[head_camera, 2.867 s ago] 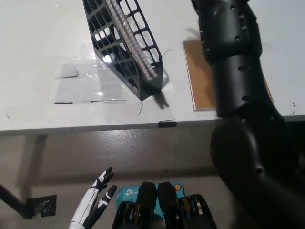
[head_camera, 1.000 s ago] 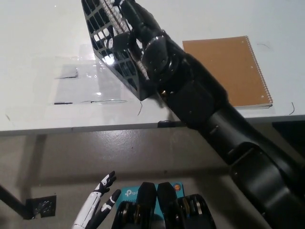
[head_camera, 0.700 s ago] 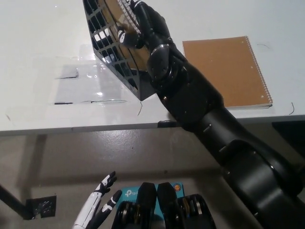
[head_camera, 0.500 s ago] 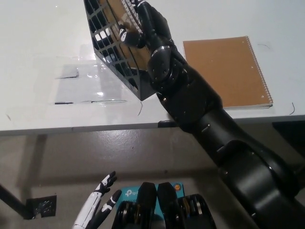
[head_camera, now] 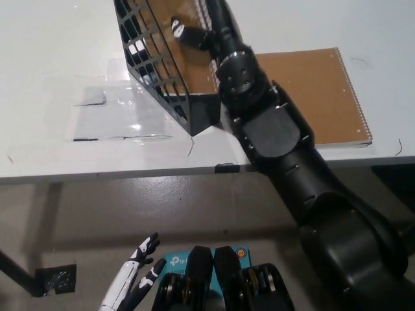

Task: Use the right hand to pick up a book from the book holder on the left side and put it on another book on the right side

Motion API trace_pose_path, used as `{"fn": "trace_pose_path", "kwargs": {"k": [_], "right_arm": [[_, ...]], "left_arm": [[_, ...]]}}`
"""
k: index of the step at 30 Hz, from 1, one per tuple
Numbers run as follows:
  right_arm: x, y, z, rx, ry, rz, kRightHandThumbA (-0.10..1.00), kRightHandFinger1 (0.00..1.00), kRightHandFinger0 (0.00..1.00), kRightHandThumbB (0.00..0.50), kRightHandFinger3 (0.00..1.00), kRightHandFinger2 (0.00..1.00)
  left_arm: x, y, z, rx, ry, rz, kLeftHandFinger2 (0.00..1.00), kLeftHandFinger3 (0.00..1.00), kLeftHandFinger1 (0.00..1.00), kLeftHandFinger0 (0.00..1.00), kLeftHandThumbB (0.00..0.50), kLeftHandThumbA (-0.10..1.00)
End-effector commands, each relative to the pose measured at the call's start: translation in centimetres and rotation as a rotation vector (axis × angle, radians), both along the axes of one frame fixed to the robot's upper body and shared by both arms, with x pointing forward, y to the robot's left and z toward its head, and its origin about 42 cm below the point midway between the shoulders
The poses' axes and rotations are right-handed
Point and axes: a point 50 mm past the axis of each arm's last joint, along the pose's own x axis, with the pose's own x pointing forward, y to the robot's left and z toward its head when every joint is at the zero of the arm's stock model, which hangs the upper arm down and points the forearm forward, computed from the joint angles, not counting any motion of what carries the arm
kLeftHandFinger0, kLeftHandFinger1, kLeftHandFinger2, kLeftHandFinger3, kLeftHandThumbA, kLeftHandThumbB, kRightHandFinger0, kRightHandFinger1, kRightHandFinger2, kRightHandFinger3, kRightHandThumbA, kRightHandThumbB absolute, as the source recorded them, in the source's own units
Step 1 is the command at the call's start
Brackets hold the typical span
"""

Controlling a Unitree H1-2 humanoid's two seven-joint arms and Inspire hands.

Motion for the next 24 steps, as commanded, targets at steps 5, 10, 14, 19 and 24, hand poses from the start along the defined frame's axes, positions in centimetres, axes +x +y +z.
{"fn": "trace_pose_path", "kwargs": {"k": [5, 10, 14, 19, 24], "right_arm": [[-3.2, -0.9, 14.6, 0.291, -0.265, 0.253, -0.10, 0.30, 0.00, 0.138, 0.80, 0.71], [-3.7, -2.3, 16.3, 0.342, -0.281, 0.291, -0.10, 0.35, 0.00, 0.120, 0.83, 0.78], [-3.4, -4.1, 16.8, 0.439, -0.249, 0.315, -0.10, 0.37, 0.00, 0.116, 0.82, 0.77], [-2.0, -7.1, 16.7, 0.675, -0.101, 0.316, -0.10, 0.40, 0.00, 0.092, 0.82, 0.80], [-0.6, -10.8, 16.4, 0.912, 0.018, 0.312, -0.10, 0.42, 0.00, 0.042, 1.00, 0.85]], "left_arm": [[0.1, 0.5, 0.5, 0.011, -0.041, -0.018, 1.00, 1.00, 0.95, 0.90, 0.211, 0.94], [-0.1, 0.4, 0.4, 0.007, -0.037, -0.014, 1.00, 1.00, 0.94, 0.89, 0.202, 0.93], [-0.3, 0.5, 0.2, 0.005, -0.026, -0.014, 1.00, 1.00, 0.94, 0.89, 0.204, 0.94], [-0.5, 0.5, 0.0, 0.004, -0.015, -0.013, 1.00, 1.00, 0.94, 0.89, 0.212, 0.94], [-0.5, 0.4, -0.1, -0.008, -0.009, -0.014, 1.00, 1.00, 0.94, 0.88, 0.194, 0.93]]}}
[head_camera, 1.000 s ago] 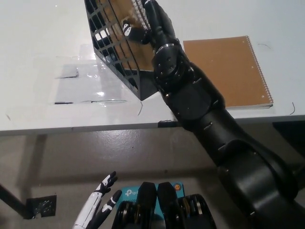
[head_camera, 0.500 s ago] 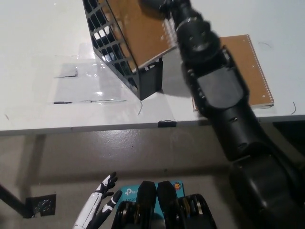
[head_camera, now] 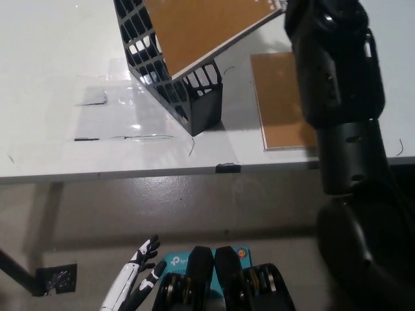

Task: Use the right hand to pick up a book from the book holder on the left side and put it on another book on the right side

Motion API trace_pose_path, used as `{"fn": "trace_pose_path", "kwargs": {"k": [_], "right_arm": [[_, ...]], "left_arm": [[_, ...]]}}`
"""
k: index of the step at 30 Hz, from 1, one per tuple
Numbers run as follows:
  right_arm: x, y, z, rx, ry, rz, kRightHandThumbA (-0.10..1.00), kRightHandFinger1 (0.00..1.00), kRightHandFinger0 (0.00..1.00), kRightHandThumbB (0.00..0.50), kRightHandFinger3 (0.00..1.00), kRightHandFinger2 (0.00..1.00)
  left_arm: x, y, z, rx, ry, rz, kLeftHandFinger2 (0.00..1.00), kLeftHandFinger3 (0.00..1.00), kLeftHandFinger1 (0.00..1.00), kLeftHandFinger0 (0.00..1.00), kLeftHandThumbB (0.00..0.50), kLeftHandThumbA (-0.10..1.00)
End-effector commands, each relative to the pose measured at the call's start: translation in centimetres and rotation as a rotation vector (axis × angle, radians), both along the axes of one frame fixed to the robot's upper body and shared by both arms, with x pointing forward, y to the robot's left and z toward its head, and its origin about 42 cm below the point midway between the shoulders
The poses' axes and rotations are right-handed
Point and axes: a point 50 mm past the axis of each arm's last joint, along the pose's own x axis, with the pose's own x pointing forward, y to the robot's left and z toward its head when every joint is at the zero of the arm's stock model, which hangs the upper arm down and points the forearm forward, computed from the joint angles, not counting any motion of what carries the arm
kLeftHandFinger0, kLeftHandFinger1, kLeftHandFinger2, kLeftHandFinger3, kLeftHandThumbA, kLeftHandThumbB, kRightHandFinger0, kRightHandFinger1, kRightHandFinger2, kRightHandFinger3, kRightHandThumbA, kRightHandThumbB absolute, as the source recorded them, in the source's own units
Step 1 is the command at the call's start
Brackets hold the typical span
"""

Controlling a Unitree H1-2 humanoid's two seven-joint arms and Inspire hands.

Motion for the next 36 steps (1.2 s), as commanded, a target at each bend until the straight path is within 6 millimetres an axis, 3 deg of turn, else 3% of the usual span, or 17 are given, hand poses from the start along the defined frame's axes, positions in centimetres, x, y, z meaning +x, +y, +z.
{"fn": "trace_pose_path", "kwargs": {"k": [1, 3, 6, 10, 11, 16, 18, 20, 25, 29, 33, 35, 36], "right_arm": [[-0.3, -3.1, 7.2, 0.341, -0.017, 0.147, -0.10, 0.40, 0.00, 0.044, 1.00, 0.86], [0.3, -4.8, 6.9, 0.428, 0.003, 0.156, -0.10, 0.32, 0.00, 0.049, 1.00, 0.80], [0.9, -6.3, 6.4, 0.513, 0.027, 0.170, -0.10, 0.25, 0.00, 0.047, 1.00, 0.80], [2.1, -9.9, 4.8, 0.589, 0.067, 0.161, -0.10, 0.14, 0.00, 0.044, 1.00, 0.65], [2.3, -10.5, 4.4, 0.608, 0.087, 0.146, -0.10, 0.16, 0.00, 0.063, 1.00, 0.64], [2.9, -13.2, 2.8, 0.651, 0.121, 0.127, -0.10, 0.22, 0.00, 0.051, 1.00, 0.64], [3.1, -14.2, 2.2, 0.670, 0.137, 0.119, -0.10, 0.23, 0.00, 0.048, 1.00, 0.65], [3.3, -15.2, 1.6, 0.661, 0.142, 0.118, -0.10, 0.21, 0.00, 0.032, 1.00, 0.62], [3.6, -16.5, 0.2, 0.666, 0.174, 0.096, -0.10, 0.14, 0.00, 0.061, 1.00, 0.62], [3.8, -17.2, -1.0, 0.658, 0.211, 0.087, -0.10, 0.16, 0.00, 0.047, 1.00, 0.61], [4.6, -17.2, -4.0, 0.607, 0.313, 0.077, -0.10, 0.15, 0.00, 0.063, 1.00, 0.64], [4.8, -16.9, -5.5, 0.570, 0.353, 0.082, -0.10, 0.14, 0.00, 0.044, 1.00, 0.61], [4.9, -16.5, -6.8, 0.552, 0.385, 0.065, -0.10, 0.15, 0.00, 0.073, 1.00, 0.62]], "left_arm": [[-0.3, 0.3, 0.2, -0.008, -0.022, -0.015, 1.00, 1.00, 0.93, 0.87, 0.180, 0.93], [-0.3, 0.4, 0.2, -0.012, -0.026, -0.016, 1.00, 1.00, 0.92, 0.86, 0.160, 0.91], [-0.3, 0.5, 0.2, -0.023, -0.023, -0.013, 1.00, 1.00, 0.92, 0.86, 0.160, 0.90], [-0.5, 0.5, -0.1, -0.026, -0.014, -0.005, 1.00, 1.00, 0.90, 0.85, 0.153, 0.90], [-0.7, 0.5, -0.1, -0.028, -0.011, -0.002, 1.00, 1.00, 0.90, 0.85, 0.154, 0.90], [-1.0, 0.7, -0.4, -0.025, -0.014, -0.001, 1.00, 1.00, 0.93, 0.86, 0.155, 0.91], [-1.2, 0.7, -0.5, -0.031, -0.012, 0.006, 1.00, 1.00, 0.92, 0.85, 0.134, 0.89], [-1.3, 0.7, -0.5, -0.034, -0.009, 0.009, 1.00, 1.00, 0.91, 0.85, 0.130, 0.88], [-1.6, 0.9, -0.7, -0.025, -0.008, 0.017, 1.00, 1.00, 0.91, 0.85, 0.143, 0.90], [-1.5, 1.1, -0.6, -0.023, -0.011, 0.013, 1.00, 1.00, 0.91, 0.85, 0.128, 0.90], [-1.7, 1.2, -0.7, -0.028, -0.006, 0.020, 1.00, 1.00, 0.91, 0.85, 0.129, 0.90], [-1.9, 1.1, -0.9, -0.036, -0.005, 0.021, 1.00, 1.00, 0.92, 0.85, 0.128, 0.88], [-1.9, 1.1, -0.9, -0.045, 0.002, 0.022, 1.00, 1.00, 0.92, 0.85, 0.125, 0.86]]}}
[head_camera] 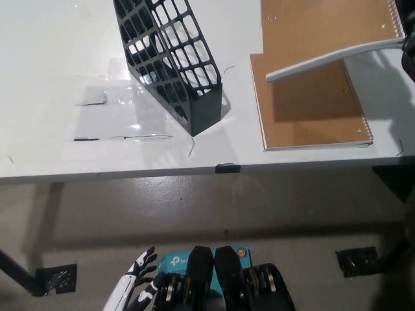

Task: Use the right hand to pick up a book from the book holder on the left side and put it on another book on the right side

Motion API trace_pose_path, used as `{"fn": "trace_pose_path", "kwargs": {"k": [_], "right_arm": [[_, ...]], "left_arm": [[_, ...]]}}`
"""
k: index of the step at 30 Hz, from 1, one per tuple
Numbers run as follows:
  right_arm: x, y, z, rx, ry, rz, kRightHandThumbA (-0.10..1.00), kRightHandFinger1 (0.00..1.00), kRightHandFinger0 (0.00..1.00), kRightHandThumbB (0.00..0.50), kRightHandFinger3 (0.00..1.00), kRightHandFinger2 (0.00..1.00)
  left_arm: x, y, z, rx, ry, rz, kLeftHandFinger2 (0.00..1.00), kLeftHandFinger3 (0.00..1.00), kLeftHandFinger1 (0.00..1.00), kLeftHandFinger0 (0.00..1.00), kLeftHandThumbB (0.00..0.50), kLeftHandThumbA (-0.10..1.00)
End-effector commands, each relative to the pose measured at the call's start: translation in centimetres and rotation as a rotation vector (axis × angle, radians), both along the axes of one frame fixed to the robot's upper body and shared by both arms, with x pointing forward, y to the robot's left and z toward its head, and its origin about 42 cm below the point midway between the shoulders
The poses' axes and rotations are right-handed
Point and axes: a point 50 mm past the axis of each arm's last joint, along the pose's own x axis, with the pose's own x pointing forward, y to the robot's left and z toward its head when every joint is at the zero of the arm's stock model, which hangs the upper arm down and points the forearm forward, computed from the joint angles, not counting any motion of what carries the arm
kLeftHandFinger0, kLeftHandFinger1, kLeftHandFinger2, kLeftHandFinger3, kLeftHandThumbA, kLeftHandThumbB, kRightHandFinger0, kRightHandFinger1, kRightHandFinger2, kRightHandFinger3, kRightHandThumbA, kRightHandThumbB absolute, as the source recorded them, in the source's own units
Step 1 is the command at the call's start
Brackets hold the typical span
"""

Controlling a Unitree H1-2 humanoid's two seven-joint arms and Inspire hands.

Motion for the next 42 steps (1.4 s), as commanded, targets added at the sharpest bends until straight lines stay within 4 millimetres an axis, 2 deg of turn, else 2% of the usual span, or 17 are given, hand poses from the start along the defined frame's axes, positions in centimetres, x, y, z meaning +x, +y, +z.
{"fn": "trace_pose_path", "kwargs": {"k": [1, 2, 4, 6, 7, 9, 10, 13, 15, 18, 23, 25, 28, 37, 39, 42], "right_arm": [[0.8, 1.0, 3.0, -0.006, -0.122, 0.065, -0.10, 0.15, 0.00, 0.061, 1.00, 0.66], [0.9, 1.2, 2.4, -0.025, -0.116, 0.062, -0.10, 0.17, 0.00, 0.075, 1.00, 0.70], [1.0, 1.7, 0.7, -0.096, -0.083, 0.060, -0.10, 0.12, 0.00, 0.085, 1.00, 0.70], [1.2, 2.5, -0.7, -0.097, -0.035, 0.063, -0.10, 0.07, 0.00, 0.093, 1.00, 0.65], [1.2, 2.9, -1.1, -0.108, -0.027, 0.053, -0.10, 0.08, 0.00, 0.109, 1.00, 0.66], [1.3, 3.3, -1.9, -0.127, -0.001, 0.056, -0.10, 0.09, 0.00, 0.102, 1.00, 0.67], [1.2, 3.4, -2.3, -0.133, 0.004, 0.052, -0.10, 0.10, 0.00, 0.096, 1.00, 0.70], [1.1, 3.8, -3.7, -0.163, 0.042, 0.032, -0.10, 0.12, 0.00, 0.089, 1.00, 0.76], [0.9, 3.4, -4.7, -0.174, 0.050, 0.022, -0.10, 0.19, 0.00, 0.068, 1.00, 0.88], [0.7, 2.8, -5.6, -0.163, 0.088, -0.007, -0.10, 0.21, 0.00, 0.096, 1.00, 0.83], [0.6, 1.5, -5.5, -0.134, 0.090, -0.051, -0.10, 0.20, 0.00, 0.091, 1.00, 0.82], [0.7, 1.1, -5.1, -0.123, 0.084, -0.058, -0.10, 0.19, 0.00, 0.065, 1.00, 0.80], [0.8, 0.6, -4.4, -0.122, 0.052, -0.074, -0.10, 0.18, 0.00, 0.096, 1.00, 0.81], [1.0, -0.9, -2.9, -0.131, 0.017, -0.127, -0.10, 0.18, 0.00, 0.099, 1.00, 0.78], [1.0, -1.1, -2.6, -0.147, 0.017, -0.139, -0.10, 0.13, 0.00, 0.110, 1.00, 0.75], [1.0, -1.3, -2.4, -0.138, 0.005, -0.144, -0.10, 0.09, 0.00, 0.133, 1.00, 0.71]], "left_arm": [[-0.4, 0.5, 0.3, -0.033, -0.038, 0.006, 1.00, 1.00, 0.92, 0.85, 0.126, 0.86], [-0.4, 0.5, 0.3, -0.033, -0.038, 0.006, 1.00, 1.00, 0.92, 0.85, 0.127, 0.86], [-0.5, 0.4, 0.3, -0.033, -0.038, 0.001, 1.00, 1.00, 0.93, 0.86, 0.125, 0.87], [-0.3, 0.4, 0.3, -0.031, -0.055, 0.003, 1.00, 1.00, 0.92, 0.86, 0.145, 0.88], [-0.2, 0.4, 0.4, -0.040, -0.066, 0.005, 1.00, 1.00, 0.92, 0.85, 0.156, 0.88], [-0.1, 0.4, 0.5, -0.042, -0.076, 0.011, 1.00, 1.00, 1.00, 0.93, 0.201, 0.94], [-0.1, 0.4, 0.5, -0.040, -0.080, 0.012, 1.00, 1.00, 1.00, 0.99, 0.214, 0.97], [-0.3, 0.6, 0.6, -0.032, -0.090, 0.012, 1.00, 1.00, 1.00, 1.00, 0.245, 1.00], [-0.3, 0.6, 0.7, -0.027, -0.089, 0.007, 1.00, 1.00, 1.00, 1.00, 0.263, 1.00], [-0.4, 0.6, 0.7, -0.025, -0.086, 0.002, 1.00, 1.00, 1.00, 1.00, 0.267, 1.00], [-0.4, 0.6, 0.7, -0.037, -0.087, 0.000, 1.00, 1.00, 1.00, 1.00, 0.269, 1.00], [-0.4, 0.6, 0.6, -0.036, -0.090, 0.001, 1.00, 1.00, 1.00, 1.00, 0.263, 1.00], [-0.6, 0.6, 0.5, -0.038, -0.087, 0.005, 1.00, 1.00, 1.00, 1.00, 0.254, 1.00], [-0.8, 0.5, 0.4, -0.040, -0.086, -0.001, 1.00, 1.00, 1.00, 1.00, 0.225, 0.99], [-0.8, 0.5, 0.5, -0.042, -0.091, -0.004, 1.00, 1.00, 1.00, 1.00, 0.209, 0.98], [-0.9, 0.5, 0.4, -0.050, -0.093, -0.003, 1.00, 1.00, 1.00, 1.00, 0.213, 0.98]]}}
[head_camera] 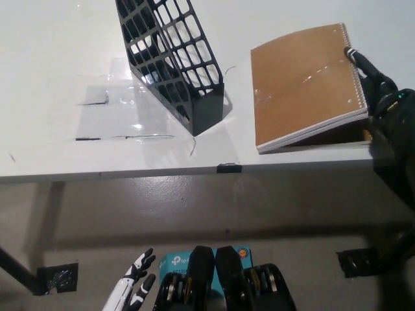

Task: Use the right hand to pick up a book from the book holder on the left side and put it on another book on the right side

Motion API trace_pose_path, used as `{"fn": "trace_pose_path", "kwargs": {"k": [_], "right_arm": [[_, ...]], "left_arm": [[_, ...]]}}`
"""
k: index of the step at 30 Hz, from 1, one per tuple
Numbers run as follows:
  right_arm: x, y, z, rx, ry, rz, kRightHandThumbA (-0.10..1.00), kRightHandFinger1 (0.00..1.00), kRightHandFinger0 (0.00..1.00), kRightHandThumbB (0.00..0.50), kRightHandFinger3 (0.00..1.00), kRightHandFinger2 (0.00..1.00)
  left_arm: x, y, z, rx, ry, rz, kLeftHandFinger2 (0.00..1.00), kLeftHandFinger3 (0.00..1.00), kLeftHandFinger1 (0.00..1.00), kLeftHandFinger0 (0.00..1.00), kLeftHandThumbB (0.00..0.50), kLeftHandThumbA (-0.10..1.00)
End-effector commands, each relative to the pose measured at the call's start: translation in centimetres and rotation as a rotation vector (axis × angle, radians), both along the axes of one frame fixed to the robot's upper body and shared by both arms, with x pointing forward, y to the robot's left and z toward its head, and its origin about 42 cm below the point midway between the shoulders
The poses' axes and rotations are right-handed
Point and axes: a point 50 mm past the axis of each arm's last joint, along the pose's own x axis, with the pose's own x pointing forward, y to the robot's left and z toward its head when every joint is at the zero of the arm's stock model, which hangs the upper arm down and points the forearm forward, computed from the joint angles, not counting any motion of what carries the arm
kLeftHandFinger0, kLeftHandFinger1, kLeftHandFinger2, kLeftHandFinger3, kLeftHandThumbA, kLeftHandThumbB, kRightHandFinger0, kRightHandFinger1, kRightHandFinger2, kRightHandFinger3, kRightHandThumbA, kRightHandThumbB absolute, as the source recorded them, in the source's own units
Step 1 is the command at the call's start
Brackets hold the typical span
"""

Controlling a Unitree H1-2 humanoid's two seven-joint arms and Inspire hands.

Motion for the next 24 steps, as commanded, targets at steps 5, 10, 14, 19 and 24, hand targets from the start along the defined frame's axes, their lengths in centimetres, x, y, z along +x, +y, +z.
{"fn": "trace_pose_path", "kwargs": {"k": [5, 10, 14, 19, 24], "right_arm": [[2.0, -1.6, 8.6, -0.210, -0.220, -0.009, -0.03, 0.60, 0.40, 0.241, 0.65, 0.97], [1.9, -1.8, 8.6, -0.270, -0.273, 0.070, 0.35, 1.00, 1.00, 0.280, 1.00, 1.00], [2.0, -2.3, 9.2, -0.340, -0.306, -0.022, 0.41, 1.00, 1.00, 0.257, 1.00, 1.00], [2.0, -3.2, 10.4, -0.388, -0.374, -0.135, 0.56, 1.00, 1.00, 0.222, 1.00, 1.00], [1.5, -6.6, 15.3, -0.315, -0.486, -0.430, 0.75, 1.00, 1.00, 0.253, 1.00, 1.00]], "left_arm": [[-0.1, 0.2, 0.5, -0.031, -0.045, 0.008, 1.00, 1.00, 1.00, 1.00, 0.224, 0.98], [0.1, 0.2, 0.6, -0.025, -0.050, 0.004, 1.00, 1.00, 1.00, 1.00, 0.223, 0.99], [0.1, 0.4, 0.7, -0.028, -0.054, 0.012, 1.00, 1.00, 1.00, 1.00, 0.227, 0.99], [0.0, 1.4, 1.0, -0.015, -0.054, 0.028, 1.00, 1.00, 1.00, 1.00, 0.233, 1.00], [0.4, 1.9, 1.5, -0.020, -0.071, 0.042, 1.00, 1.00, 1.00, 1.00, 0.221, 1.00]]}}
